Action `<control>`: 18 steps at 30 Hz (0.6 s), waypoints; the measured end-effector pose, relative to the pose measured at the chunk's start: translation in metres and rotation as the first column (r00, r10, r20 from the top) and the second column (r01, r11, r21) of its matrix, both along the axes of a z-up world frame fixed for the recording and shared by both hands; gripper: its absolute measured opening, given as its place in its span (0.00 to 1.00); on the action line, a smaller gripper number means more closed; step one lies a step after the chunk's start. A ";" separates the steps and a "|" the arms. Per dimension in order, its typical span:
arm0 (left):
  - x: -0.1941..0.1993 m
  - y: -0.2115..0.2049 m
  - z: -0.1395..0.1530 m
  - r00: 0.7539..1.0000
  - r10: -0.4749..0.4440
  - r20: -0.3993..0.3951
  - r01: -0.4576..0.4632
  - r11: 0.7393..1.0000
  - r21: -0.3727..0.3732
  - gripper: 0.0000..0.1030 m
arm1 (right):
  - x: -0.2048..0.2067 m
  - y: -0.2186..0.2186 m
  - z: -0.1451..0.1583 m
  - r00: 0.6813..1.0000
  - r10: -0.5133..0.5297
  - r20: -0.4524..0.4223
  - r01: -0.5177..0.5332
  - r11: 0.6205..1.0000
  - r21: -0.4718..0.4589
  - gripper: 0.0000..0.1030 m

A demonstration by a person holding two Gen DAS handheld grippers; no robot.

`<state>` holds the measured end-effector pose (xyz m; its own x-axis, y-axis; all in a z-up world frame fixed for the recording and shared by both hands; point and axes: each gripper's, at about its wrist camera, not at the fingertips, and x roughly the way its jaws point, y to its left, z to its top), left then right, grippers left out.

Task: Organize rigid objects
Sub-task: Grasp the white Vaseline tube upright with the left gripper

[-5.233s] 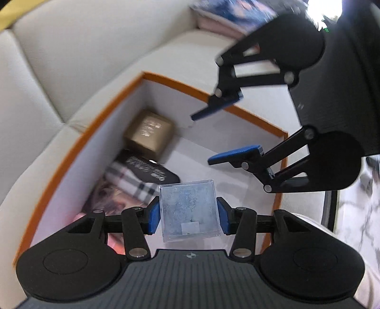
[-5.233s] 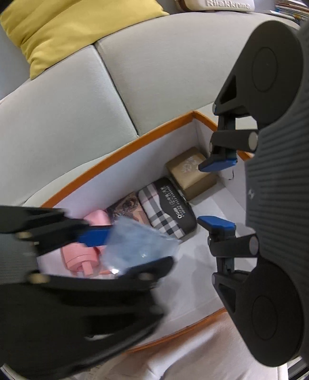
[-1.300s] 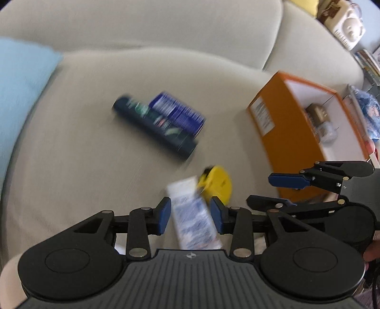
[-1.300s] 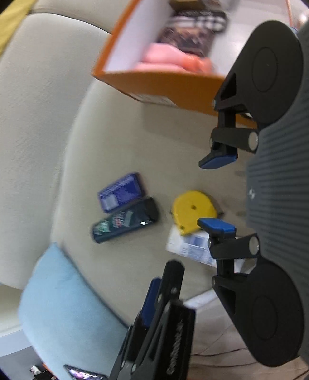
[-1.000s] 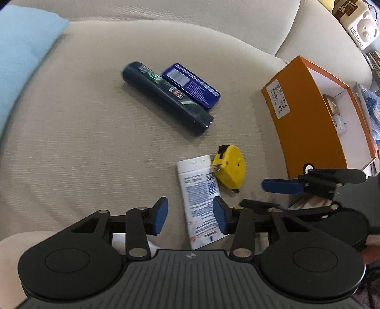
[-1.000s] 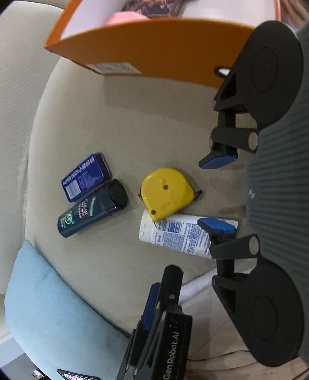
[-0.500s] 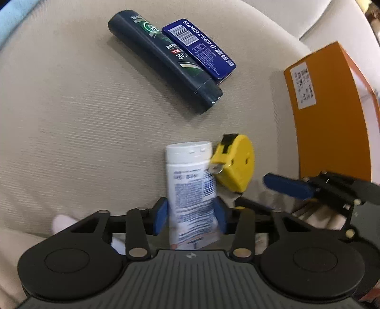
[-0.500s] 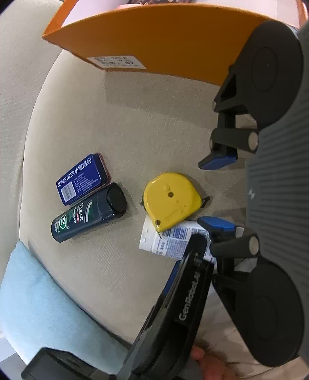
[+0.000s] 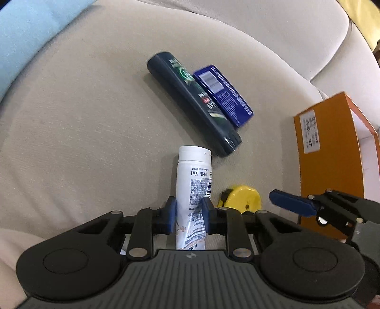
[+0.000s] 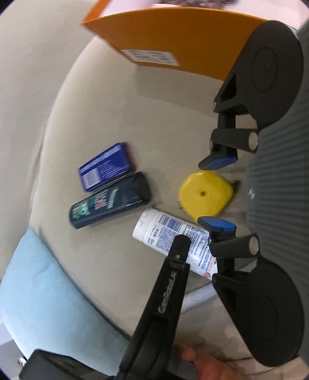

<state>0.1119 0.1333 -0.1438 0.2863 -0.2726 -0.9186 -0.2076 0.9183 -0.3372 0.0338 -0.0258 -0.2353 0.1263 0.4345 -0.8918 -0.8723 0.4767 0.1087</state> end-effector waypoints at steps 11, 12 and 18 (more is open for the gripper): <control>0.015 0.019 0.007 0.994 0.094 0.051 -0.096 0.995 0.031 0.24 | 0.005 0.029 0.003 0.997 0.064 0.050 -0.063 0.998 -0.019 0.33; 0.018 0.022 0.007 0.993 0.105 0.059 -0.107 0.993 0.040 0.24 | 0.006 0.031 0.003 0.992 0.113 0.060 -0.112 0.994 -0.019 0.33; 0.036 0.044 0.006 0.976 0.195 0.092 -0.200 0.979 0.048 0.25 | 0.016 0.056 0.010 0.983 0.146 0.115 -0.146 0.989 -0.012 0.33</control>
